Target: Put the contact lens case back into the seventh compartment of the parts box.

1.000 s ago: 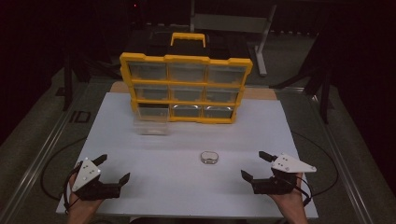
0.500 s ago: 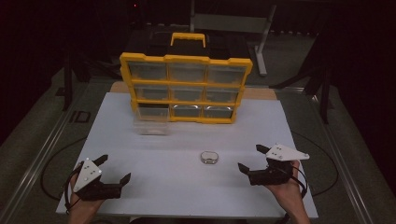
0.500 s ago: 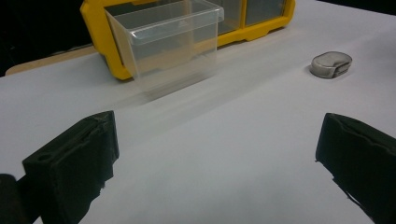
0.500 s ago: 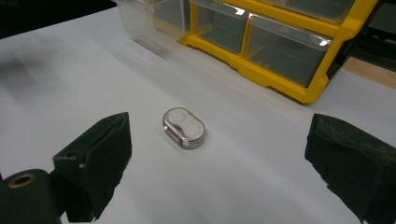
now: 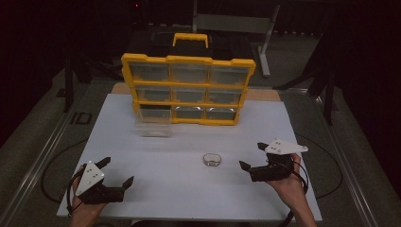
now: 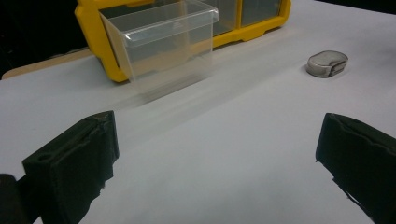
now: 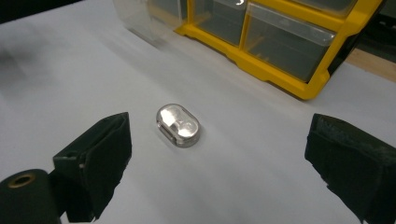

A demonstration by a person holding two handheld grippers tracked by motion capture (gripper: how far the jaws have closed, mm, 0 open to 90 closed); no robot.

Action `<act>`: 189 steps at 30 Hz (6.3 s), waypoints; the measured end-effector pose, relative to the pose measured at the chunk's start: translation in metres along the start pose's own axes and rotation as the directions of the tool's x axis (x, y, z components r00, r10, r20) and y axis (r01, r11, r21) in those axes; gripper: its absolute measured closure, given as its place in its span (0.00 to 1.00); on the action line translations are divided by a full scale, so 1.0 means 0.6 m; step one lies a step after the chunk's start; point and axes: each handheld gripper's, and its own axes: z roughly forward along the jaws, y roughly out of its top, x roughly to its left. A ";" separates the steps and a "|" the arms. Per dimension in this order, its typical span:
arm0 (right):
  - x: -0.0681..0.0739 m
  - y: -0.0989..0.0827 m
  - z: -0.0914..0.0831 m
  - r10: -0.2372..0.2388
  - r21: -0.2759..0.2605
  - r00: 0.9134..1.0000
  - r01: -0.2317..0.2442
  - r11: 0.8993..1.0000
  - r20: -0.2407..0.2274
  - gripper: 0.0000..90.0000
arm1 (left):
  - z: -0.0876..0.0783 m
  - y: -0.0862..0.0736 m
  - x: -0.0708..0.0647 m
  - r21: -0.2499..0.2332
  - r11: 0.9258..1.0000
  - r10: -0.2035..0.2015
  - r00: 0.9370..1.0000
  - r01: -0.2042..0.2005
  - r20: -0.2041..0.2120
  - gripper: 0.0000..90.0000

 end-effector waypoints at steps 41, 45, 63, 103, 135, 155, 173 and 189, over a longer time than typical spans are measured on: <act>0.006 0.077 0.117 -0.105 0.251 0.987 0.132 0.959 -0.118 0.08 | 0.001 0.000 -0.004 -0.003 1.000 0.020 1.000 -0.020 0.007 0.00; 0.006 0.076 0.130 -0.110 0.273 0.986 0.141 0.952 -0.125 0.08 | 0.001 0.000 -0.005 -0.001 1.000 0.024 1.000 -0.024 0.007 0.00; 0.021 0.074 0.182 -0.163 0.329 0.975 0.205 0.922 -0.151 0.08 | 0.003 0.000 -0.009 0.007 0.999 0.040 0.999 -0.040 0.008 0.00; 0.025 0.035 0.306 -0.192 0.505 0.934 0.326 0.799 -0.300 0.38 | 0.009 -0.001 -0.018 0.036 0.995 0.088 0.996 -0.089 0.006 0.00; 0.019 0.032 0.291 -0.165 0.556 0.944 0.303 0.774 -0.286 0.54 | 0.013 -0.002 -0.023 0.047 0.993 0.109 0.994 -0.109 0.004 0.00; 0.009 0.083 0.262 -0.115 0.562 0.972 0.212 0.799 -0.203 0.54 | 0.011 -0.001 -0.022 0.042 0.993 0.107 0.994 -0.107 0.002 0.00; -0.017 0.128 0.221 -0.071 0.520 0.983 0.151 0.841 -0.171 0.54 | 0.010 -0.001 -0.021 0.034 0.995 0.098 0.995 -0.098 -0.003 0.00; -0.033 0.171 0.203 -0.085 0.513 0.986 0.149 0.845 -0.146 0.54 | 0.010 -0.002 -0.020 0.031 0.995 0.095 0.995 -0.094 -0.007 0.00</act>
